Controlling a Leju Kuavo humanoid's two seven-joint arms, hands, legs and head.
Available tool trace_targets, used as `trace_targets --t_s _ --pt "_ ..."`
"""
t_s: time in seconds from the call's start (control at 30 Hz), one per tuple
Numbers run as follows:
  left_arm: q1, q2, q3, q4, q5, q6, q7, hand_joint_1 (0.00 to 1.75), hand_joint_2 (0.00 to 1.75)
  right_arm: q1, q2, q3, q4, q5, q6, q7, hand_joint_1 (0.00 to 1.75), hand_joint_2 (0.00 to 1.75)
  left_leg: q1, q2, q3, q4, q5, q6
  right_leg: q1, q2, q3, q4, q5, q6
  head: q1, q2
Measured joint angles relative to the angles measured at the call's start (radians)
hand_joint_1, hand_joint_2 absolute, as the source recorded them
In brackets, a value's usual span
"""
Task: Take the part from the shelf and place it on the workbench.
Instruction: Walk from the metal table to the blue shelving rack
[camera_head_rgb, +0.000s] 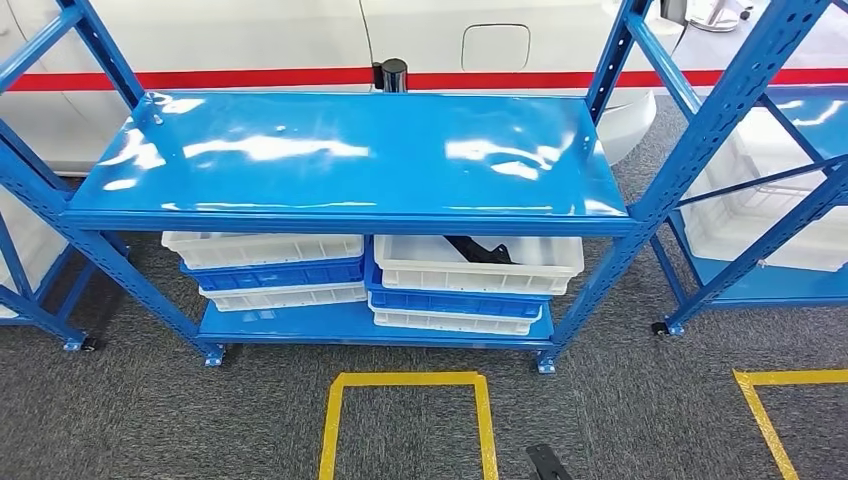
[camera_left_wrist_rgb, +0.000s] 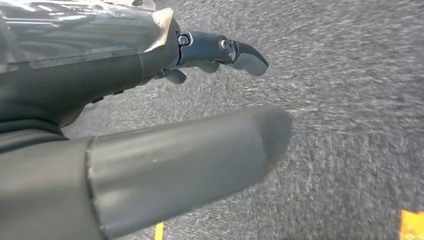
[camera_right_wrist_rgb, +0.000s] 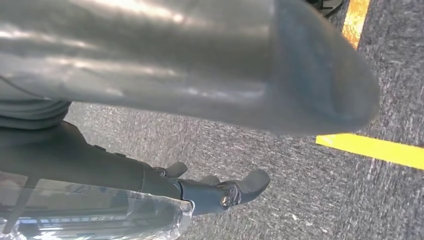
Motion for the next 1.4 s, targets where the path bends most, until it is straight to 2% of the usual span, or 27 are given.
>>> trace_targets --t_s 0.07,0.1,0.17,0.2,0.23,0.27,0.33,0.37,0.4,0.47,0.53,0.6,0.7,0.8,0.93,1.4 --pt "-0.001 0.000 0.000 0.000 -0.005 0.001 0.000 0.00 0.00 0.001 0.000 0.000 0.000 0.002 -0.003 0.001 0.00 0.00 0.003 0.007 0.005 -0.007 0.009 0.015 -0.001 -0.025 -0.017 0.029 -0.018 0.005 0.002 0.000" --pt "0.000 0.000 -0.001 0.000 -0.008 0.002 0.000 0.00 0.00 -0.001 0.000 0.001 0.000 0.002 -0.004 0.001 0.00 0.00 0.004 0.012 0.006 -0.009 0.012 0.020 -0.001 -0.043 -0.037 0.072 -0.040 0.003 0.003 0.000" --pt "0.001 0.000 -0.002 0.000 -0.011 0.002 0.000 0.00 0.87 -0.005 0.001 0.001 0.000 0.002 -0.007 0.004 0.00 0.00 0.001 0.021 0.006 -0.009 0.014 0.024 -0.002 -0.067 -0.095 0.197 -0.097 -0.001 0.005 0.000" --pt "0.002 0.001 -0.002 0.000 -0.012 0.002 0.000 0.00 1.31 -0.006 0.001 0.002 0.000 0.002 -0.010 0.006 0.00 0.00 0.001 0.026 0.004 -0.009 0.013 0.024 -0.003 -0.070 -0.119 0.252 -0.116 0.001 0.005 0.000" --pt "0.002 0.001 -0.003 0.000 -0.013 0.002 0.000 0.00 1.75 -0.005 0.001 0.002 0.000 0.003 -0.012 0.008 0.00 0.00 0.001 0.029 0.004 -0.009 0.013 0.024 -0.004 -0.072 -0.128 0.274 -0.120 0.006 0.005 0.000" --pt "0.002 0.001 -0.004 0.000 -0.014 0.002 0.000 0.00 1.75 -0.005 0.001 0.002 0.000 0.003 -0.013 0.010 0.00 0.00 0.001 0.032 0.004 -0.009 0.012 0.023 -0.006 -0.073 -0.118 0.258 -0.110 0.015 0.005 0.000" --pt "0.002 0.000 -0.005 0.000 -0.014 0.002 0.000 0.00 1.75 -0.005 0.001 0.002 0.000 0.005 -0.015 0.012 0.00 0.00 0.002 0.036 0.009 -0.008 0.009 0.017 -0.010 -0.082 -0.046 0.124 -0.061 0.033 0.005 0.000" --pt "0.002 0.000 -0.005 0.000 -0.014 0.001 0.000 0.00 1.75 -0.006 0.002 0.003 0.000 0.005 -0.016 0.013 0.00 0.44 0.001 0.037 0.010 -0.008 0.006 0.012 -0.009 -0.086 -0.010 0.060 -0.041 0.035 0.005 0.000" --pt "0.001 0.001 -0.005 0.000 -0.014 0.001 0.000 0.00 1.75 -0.007 0.002 0.003 0.000 0.005 -0.016 0.013 0.00 0.87 -0.001 0.038 0.012 -0.007 0.003 0.007 -0.008 -0.088 0.015 0.015 -0.028 0.032 0.005 0.000" --pt "0.001 0.002 -0.005 0.000 -0.014 0.001 0.000 0.00 1.75 -0.007 0.005 0.003 0.000 0.006 -0.017 0.014 0.00 1.75 -0.005 0.037 0.013 -0.005 0.000 0.011 -0.007 -0.086 0.027 -0.005 -0.022 0.021 0.004 0.000" --pt "0.001 0.003 -0.005 0.000 -0.013 0.000 0.000 0.00 1.75 -0.006 0.007 0.003 0.000 0.007 -0.016 0.015 0.00 1.75 -0.004 0.036 0.014 -0.008 0.001 0.023 -0.006 -0.085 0.027 -0.006 -0.021 0.018 0.003 0.000" --pt "0.001 0.002 -0.005 0.000 -0.012 0.000 0.000 0.00 1.75 -0.006 0.007 0.003 0.000 0.007 -0.015 0.015 0.00 1.75 -0.003 0.037 0.016 -0.014 0.003 0.023 -0.003 -0.084 0.027 -0.006 -0.021 0.015 0.003 0.000" --pt "0.001 0.002 -0.005 0.000 -0.012 0.000 0.000 0.00 1.75 -0.006 0.008 0.003 0.000 0.005 -0.012 0.014 0.00 1.75 -0.003 0.037 0.020 -0.021 0.007 0.016 -0.002 -0.084 0.027 -0.006 -0.022 0.012 0.003 0.000" --pt "0.006 0.004 -0.025 -0.002 0.008 0.000 0.001 0.00 1.75 -0.004 0.009 0.002 -0.001 0.005 -0.008 0.010 0.00 1.75 -0.002 0.037 0.020 -0.026 0.010 0.003 -0.001 -0.084 0.026 -0.006 -0.022 0.009 0.004 0.000" --pt "0.024 0.009 -0.102 -0.014 0.102 -0.005 0.013 0.00 0.00 0.009 0.010 -0.005 -0.006 0.009 0.003 -0.009 0.00 0.00 -0.002 0.037 0.020 -0.028 0.011 -0.012 0.000 -0.085 0.026 -0.005 -0.022 0.002 0.004 0.000" --pt "0.091 0.038 -0.416 -0.072 0.510 -0.035 0.073 0.00 0.00 0.066 0.017 -0.067 -0.067 0.028 0.052 -0.087 0.00 0.00 -0.008 0.037 0.020 -0.027 0.011 -0.014 -0.005 -0.084 0.026 -0.006 -0.021 0.001 0.004 0.000"
